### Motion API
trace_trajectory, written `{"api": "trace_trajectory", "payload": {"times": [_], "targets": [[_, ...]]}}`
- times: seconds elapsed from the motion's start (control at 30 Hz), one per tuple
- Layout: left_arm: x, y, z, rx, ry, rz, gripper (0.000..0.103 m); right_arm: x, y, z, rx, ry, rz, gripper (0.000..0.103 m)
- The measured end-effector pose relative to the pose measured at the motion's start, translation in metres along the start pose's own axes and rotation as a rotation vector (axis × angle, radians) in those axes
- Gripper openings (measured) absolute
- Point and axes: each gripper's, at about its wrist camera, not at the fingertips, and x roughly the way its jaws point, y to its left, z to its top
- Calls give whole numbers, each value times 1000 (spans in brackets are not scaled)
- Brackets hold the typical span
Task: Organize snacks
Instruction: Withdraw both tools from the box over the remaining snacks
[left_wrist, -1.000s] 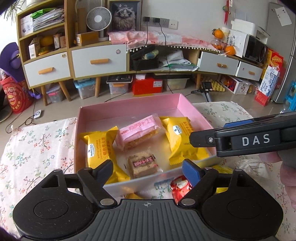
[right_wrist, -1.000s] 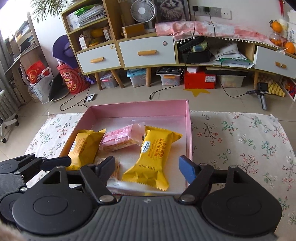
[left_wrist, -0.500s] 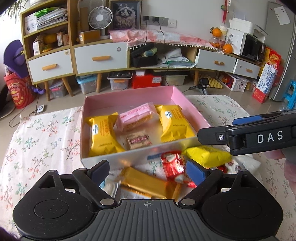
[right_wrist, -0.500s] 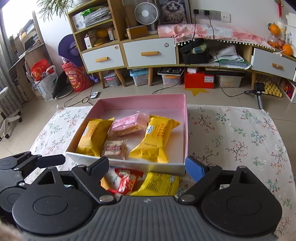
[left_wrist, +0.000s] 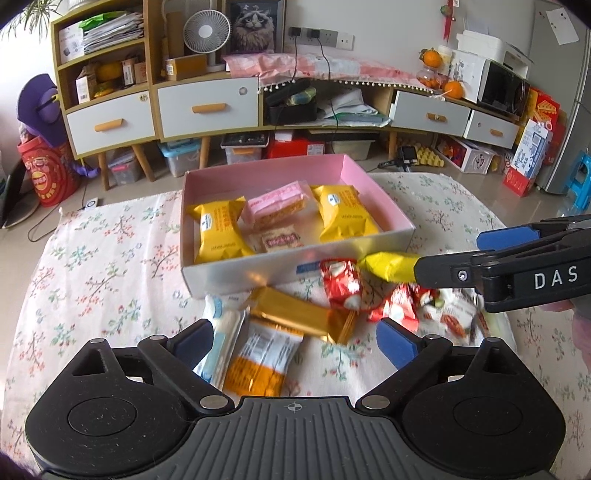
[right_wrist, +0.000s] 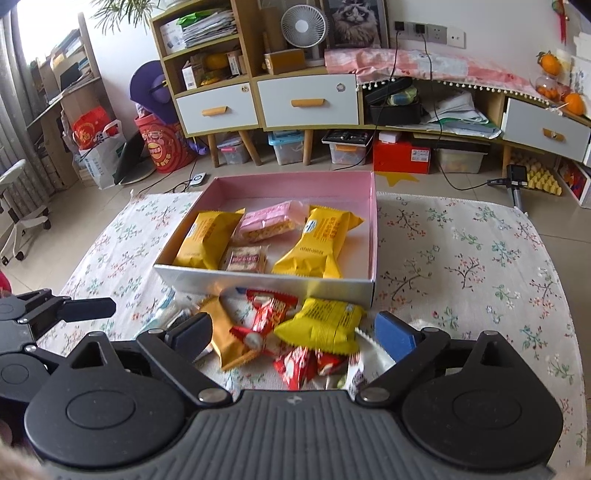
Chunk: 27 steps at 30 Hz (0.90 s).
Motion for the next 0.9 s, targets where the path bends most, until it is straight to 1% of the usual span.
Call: {"api": "trace_trajectory", "payload": {"times": [0.27, 0.43, 0.63, 0.9], "targets": [[-10, 5, -26, 13, 39, 0, 98, -7, 6, -19, -34, 15, 7, 97], [-15, 9, -36, 18, 45, 5, 98, -11, 8, -29, -61, 14, 5, 99], [-25, 16, -43, 7, 34, 1, 98, -14, 14, -38, -98, 11, -4, 99], [-33, 25, -62, 28, 42, 6, 98, -16, 21, -56, -150, 8, -7, 100]]}}
